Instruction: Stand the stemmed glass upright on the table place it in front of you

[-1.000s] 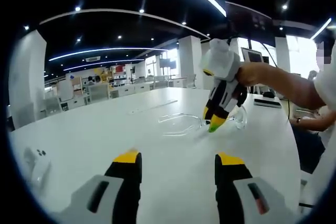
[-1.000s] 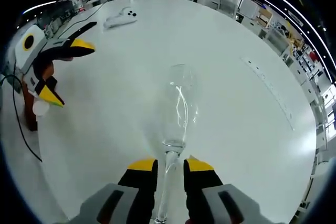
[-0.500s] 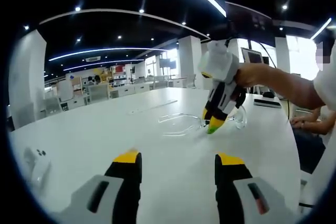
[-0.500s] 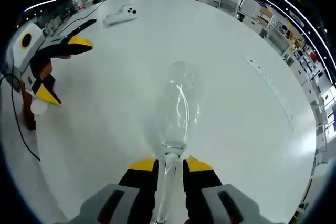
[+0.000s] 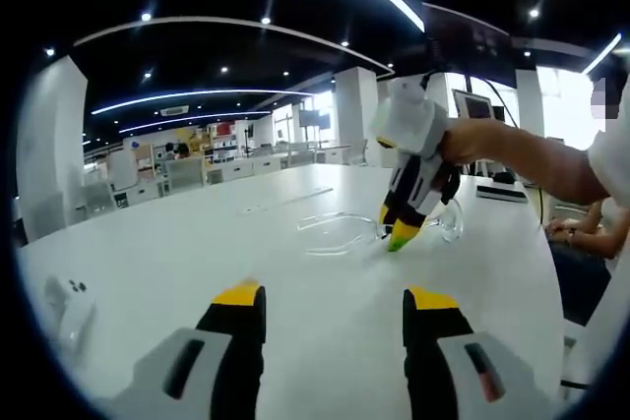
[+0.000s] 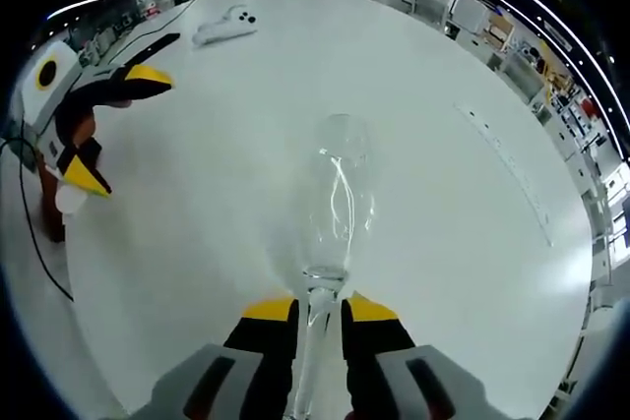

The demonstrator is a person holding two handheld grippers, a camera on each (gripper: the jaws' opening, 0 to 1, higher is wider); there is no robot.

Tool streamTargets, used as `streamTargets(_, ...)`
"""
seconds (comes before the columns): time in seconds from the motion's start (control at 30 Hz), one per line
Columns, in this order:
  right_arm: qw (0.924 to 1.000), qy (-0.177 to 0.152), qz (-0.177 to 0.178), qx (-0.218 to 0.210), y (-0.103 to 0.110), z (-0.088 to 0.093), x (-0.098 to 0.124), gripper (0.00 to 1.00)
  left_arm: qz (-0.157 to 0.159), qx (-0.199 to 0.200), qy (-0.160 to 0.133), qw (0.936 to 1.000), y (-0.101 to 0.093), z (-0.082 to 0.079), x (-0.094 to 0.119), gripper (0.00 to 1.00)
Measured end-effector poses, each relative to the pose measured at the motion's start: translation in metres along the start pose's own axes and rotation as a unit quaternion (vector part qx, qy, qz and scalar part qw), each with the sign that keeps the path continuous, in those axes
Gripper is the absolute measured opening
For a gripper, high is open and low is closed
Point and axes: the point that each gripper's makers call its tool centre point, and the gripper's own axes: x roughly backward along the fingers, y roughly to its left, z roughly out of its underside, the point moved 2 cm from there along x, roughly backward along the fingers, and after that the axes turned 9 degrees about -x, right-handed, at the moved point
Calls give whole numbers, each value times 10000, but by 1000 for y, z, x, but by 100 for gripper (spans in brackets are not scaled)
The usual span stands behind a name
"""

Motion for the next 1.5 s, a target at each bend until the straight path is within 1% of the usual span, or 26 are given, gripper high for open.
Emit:
streamTargets(0.9,10000,50,44,5,0,0,-3,19,-5,3,-11,10000,1,0,0,56)
streamTargets(1.5,10000,46,86,-11,-3,-1,-5,15,-6,0,-13,10000,0,0,0,56)
